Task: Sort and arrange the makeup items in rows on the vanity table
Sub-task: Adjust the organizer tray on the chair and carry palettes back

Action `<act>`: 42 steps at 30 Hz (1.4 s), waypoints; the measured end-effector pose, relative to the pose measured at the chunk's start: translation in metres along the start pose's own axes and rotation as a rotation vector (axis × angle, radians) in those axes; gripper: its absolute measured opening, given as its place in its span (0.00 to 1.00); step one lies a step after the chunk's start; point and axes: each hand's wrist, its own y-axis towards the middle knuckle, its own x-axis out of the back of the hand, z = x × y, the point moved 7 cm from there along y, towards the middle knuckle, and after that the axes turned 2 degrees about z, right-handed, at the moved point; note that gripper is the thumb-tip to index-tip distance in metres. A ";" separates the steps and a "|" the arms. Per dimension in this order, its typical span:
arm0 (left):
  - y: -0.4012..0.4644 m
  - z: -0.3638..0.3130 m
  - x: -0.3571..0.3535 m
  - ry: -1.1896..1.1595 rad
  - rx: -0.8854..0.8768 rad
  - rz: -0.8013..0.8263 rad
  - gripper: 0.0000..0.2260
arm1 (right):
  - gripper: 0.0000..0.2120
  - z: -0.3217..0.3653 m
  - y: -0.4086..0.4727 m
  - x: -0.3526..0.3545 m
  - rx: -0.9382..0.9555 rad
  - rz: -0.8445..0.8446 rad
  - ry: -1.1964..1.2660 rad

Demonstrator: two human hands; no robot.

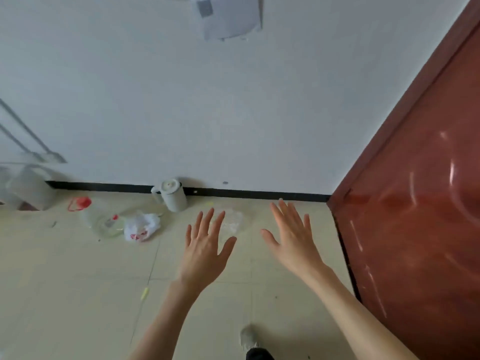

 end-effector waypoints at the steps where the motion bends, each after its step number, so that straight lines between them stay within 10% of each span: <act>1: 0.003 0.015 0.007 -0.005 0.049 -0.031 0.28 | 0.30 0.014 0.019 -0.004 0.049 0.023 -0.008; 17: -0.116 0.335 0.158 -0.011 0.920 -0.444 0.27 | 0.30 0.415 0.147 -0.175 0.873 0.390 -0.053; 42: -0.249 0.789 0.441 0.065 1.382 -0.677 0.29 | 0.31 1.014 0.187 -0.406 1.405 0.586 -0.076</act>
